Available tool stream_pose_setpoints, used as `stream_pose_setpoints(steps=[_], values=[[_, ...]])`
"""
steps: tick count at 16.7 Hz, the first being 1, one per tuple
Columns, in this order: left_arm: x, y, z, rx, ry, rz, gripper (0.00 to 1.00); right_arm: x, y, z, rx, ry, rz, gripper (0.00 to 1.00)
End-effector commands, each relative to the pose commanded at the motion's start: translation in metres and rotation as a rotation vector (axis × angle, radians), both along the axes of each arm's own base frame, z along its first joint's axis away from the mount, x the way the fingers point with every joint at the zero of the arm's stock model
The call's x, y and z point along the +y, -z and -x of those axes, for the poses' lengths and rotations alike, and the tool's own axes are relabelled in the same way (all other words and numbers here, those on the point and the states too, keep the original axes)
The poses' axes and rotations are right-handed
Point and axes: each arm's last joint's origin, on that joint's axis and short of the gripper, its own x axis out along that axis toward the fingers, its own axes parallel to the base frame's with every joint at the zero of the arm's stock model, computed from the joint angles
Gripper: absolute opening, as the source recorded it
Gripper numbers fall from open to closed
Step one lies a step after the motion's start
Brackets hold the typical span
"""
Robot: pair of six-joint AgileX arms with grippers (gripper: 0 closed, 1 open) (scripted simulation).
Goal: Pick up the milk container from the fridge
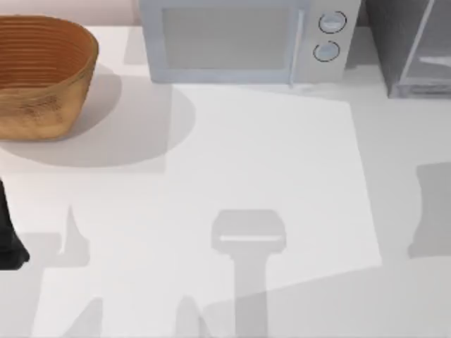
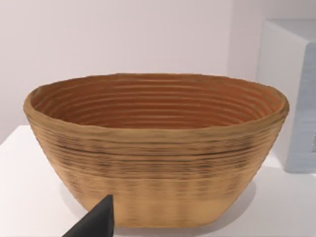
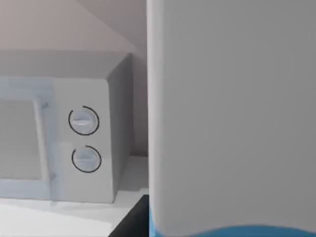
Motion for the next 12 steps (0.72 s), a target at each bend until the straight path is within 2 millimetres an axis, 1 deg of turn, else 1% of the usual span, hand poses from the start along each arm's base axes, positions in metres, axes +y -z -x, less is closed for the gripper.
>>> stream_pose_setpoints(steps=[3, 5, 6, 7, 9, 12], values=[[0.000, 0.000, 0.000, 0.000, 0.000, 0.000, 1.00, 0.003, -0.024, -0.018, -0.027, -0.091, 0.012, 0.00], [0.000, 0.000, 0.000, 0.000, 0.000, 0.000, 1.00, 0.006, -0.035, -0.040, -0.016, -0.165, 0.018, 0.00], [0.000, 0.000, 0.000, 0.000, 0.000, 0.000, 1.00, 0.008, -0.038, -0.054, -0.001, -0.204, 0.018, 0.00], [0.000, 0.000, 0.000, 0.000, 0.000, 0.000, 1.00, 0.010, -0.037, -0.070, 0.020, -0.244, 0.017, 0.00], [0.000, 0.000, 0.000, 0.000, 0.000, 0.000, 1.00, 0.014, -0.029, -0.103, 0.070, -0.326, 0.010, 0.00], [0.000, 0.000, 0.000, 0.000, 0.000, 0.000, 1.00, 0.020, -0.004, -0.149, 0.124, -0.443, -0.004, 0.00]])
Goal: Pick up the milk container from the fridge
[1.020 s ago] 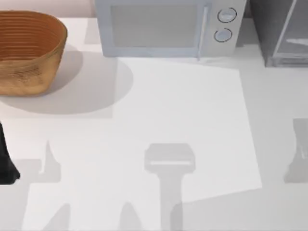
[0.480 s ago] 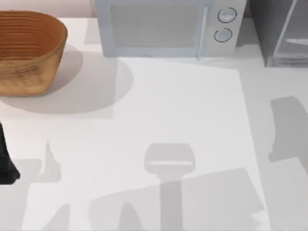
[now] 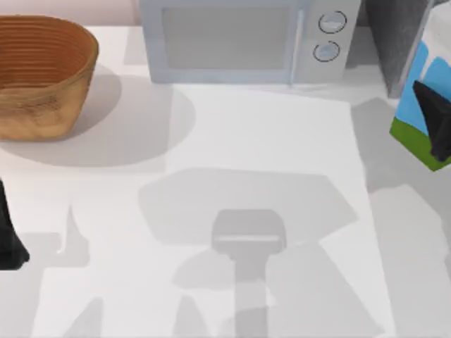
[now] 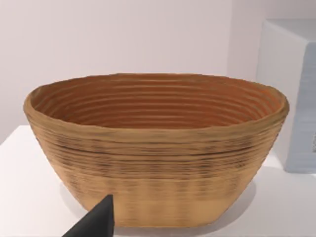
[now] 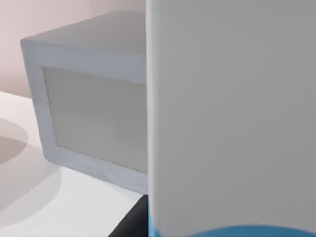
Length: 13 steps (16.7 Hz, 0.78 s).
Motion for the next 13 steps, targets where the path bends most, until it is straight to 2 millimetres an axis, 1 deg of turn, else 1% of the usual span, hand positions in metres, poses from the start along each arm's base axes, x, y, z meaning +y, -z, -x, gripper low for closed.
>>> stream_pose_setpoints(steps=[3, 5, 7, 10, 13], values=[[0.000, 0.000, 0.000, 0.000, 0.000, 0.000, 1.00, 0.006, 0.025, -0.035, 0.003, -0.102, -0.008, 0.00], [0.000, 0.000, 0.000, 0.000, 0.000, 0.000, 1.00, 0.009, 0.040, -0.052, -0.015, -0.159, -0.010, 0.00], [0.000, 0.000, 0.000, 0.000, 0.000, 0.000, 1.00, 0.012, 0.052, -0.065, -0.036, -0.203, -0.009, 0.00], [0.000, 0.000, 0.000, 0.000, 0.000, 0.000, 1.00, 0.014, 0.062, -0.074, -0.061, -0.240, -0.006, 0.00], [0.000, 0.000, 0.000, 0.000, 0.000, 0.000, 1.00, 0.014, 0.063, -0.075, -0.062, -0.243, -0.006, 0.00]])
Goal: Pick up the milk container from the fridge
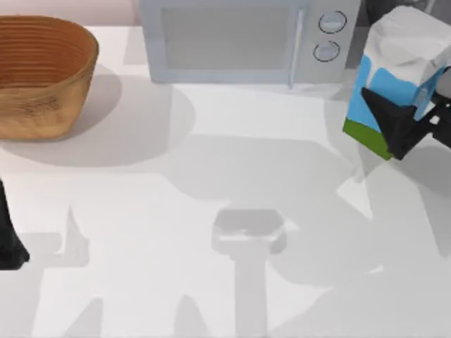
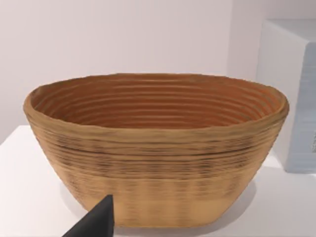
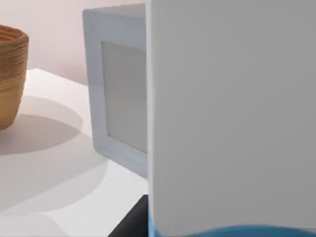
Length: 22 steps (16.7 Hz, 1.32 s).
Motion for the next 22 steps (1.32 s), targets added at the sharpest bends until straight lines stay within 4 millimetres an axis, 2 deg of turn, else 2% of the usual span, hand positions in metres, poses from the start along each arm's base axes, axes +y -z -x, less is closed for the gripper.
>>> stream_pose_setpoints(steps=[3, 5, 11, 16, 22], values=[[0.000, 0.000, 0.000, 0.000, 0.000, 0.000, 1.00, -0.001, 0.001, 0.000, 0.005, 0.005, -0.001, 0.00], [0.000, 0.000, 0.000, 0.000, 0.000, 0.000, 1.00, 0.006, 0.004, -0.007, -0.006, -0.007, 0.001, 0.00], [0.000, 0.000, 0.000, 0.000, 0.000, 0.000, 1.00, 0.034, 0.034, -0.036, -0.001, -0.001, 0.000, 0.00], [0.000, 0.000, 0.000, 0.000, 0.000, 0.000, 1.00, 0.037, 0.037, -0.038, 0.000, 0.000, 0.000, 0.00], [0.000, 0.000, 0.000, 0.000, 0.000, 0.000, 1.00, 0.037, 0.037, -0.038, 0.000, 0.000, 0.000, 0.45]])
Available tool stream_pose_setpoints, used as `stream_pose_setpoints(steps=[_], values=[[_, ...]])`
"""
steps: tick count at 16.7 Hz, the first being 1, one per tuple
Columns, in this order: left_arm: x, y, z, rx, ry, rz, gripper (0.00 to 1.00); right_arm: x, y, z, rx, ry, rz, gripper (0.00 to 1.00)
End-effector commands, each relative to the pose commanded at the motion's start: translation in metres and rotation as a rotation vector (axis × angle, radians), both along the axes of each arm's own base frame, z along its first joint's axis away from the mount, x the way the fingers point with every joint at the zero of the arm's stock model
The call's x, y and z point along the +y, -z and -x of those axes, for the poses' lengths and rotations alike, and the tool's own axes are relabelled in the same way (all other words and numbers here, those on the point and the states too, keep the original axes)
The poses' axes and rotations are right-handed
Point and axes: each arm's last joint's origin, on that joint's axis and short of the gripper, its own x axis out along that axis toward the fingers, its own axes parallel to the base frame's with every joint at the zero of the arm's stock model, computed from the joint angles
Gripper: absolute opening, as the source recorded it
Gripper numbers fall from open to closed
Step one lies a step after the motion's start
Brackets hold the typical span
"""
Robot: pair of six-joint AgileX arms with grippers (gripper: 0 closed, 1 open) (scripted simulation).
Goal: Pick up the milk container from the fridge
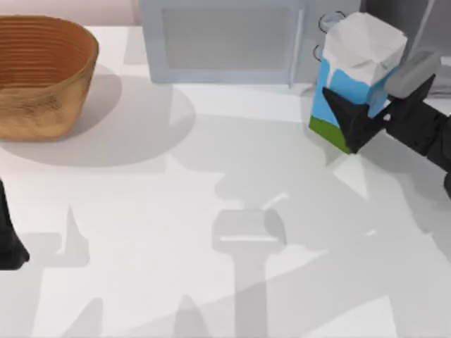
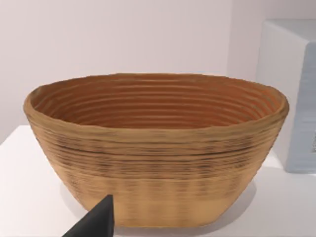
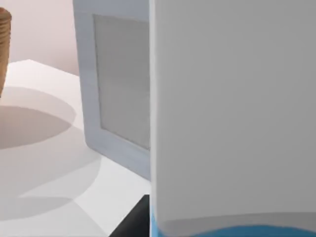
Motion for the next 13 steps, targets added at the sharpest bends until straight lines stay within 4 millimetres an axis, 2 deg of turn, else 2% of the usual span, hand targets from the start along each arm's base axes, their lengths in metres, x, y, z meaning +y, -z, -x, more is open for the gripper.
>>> stream_pose_setpoints(steps=[7, 13], values=[[0.0000, 0.0000, 0.0000, 0.000, 0.000, 0.000, 1.00, 0.0000, 0.0000, 0.0000, 0.000, 0.000, 0.000, 0.98], [0.0000, 0.0000, 0.0000, 0.000, 0.000, 0.000, 1.00, 0.0000, 0.0000, 0.0000, 0.000, 0.000, 0.000, 1.00]])
